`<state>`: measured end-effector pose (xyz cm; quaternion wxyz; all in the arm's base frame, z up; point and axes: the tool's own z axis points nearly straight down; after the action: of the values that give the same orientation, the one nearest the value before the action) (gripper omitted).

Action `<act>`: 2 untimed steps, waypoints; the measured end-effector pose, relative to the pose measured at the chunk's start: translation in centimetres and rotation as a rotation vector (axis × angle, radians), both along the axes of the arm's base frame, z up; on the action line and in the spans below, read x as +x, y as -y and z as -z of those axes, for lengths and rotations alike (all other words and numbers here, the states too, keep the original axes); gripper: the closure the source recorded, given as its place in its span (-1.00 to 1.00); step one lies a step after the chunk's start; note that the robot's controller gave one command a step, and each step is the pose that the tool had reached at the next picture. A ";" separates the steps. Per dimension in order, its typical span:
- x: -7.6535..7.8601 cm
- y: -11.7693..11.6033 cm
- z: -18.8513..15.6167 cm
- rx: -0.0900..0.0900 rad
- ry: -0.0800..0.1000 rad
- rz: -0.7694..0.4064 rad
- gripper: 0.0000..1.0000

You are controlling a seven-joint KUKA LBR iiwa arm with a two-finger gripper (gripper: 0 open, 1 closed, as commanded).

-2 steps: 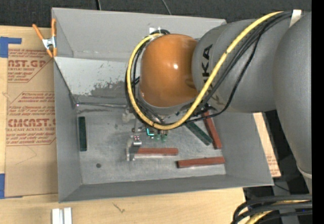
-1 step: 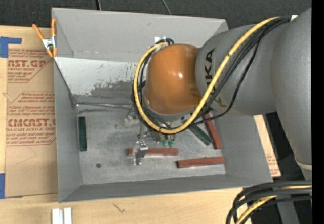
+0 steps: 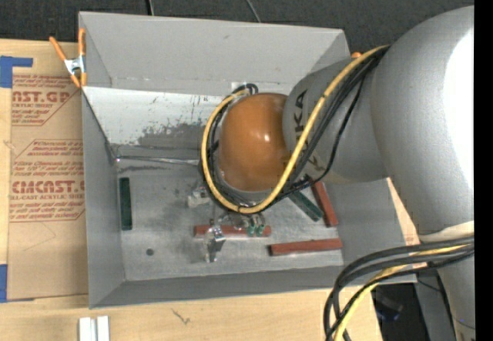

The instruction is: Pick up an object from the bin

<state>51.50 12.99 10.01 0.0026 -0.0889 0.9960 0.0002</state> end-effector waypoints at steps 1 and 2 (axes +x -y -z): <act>0.1 5.1 2.3 0.005 0.016 -0.063 1.00; 0.1 5.1 2.3 0.006 0.016 -0.062 1.00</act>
Offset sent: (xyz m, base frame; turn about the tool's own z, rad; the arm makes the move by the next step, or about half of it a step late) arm 0.0000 0.0000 0.0000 0.0000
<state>51.65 7.92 7.68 0.0110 -0.1198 0.9927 0.0023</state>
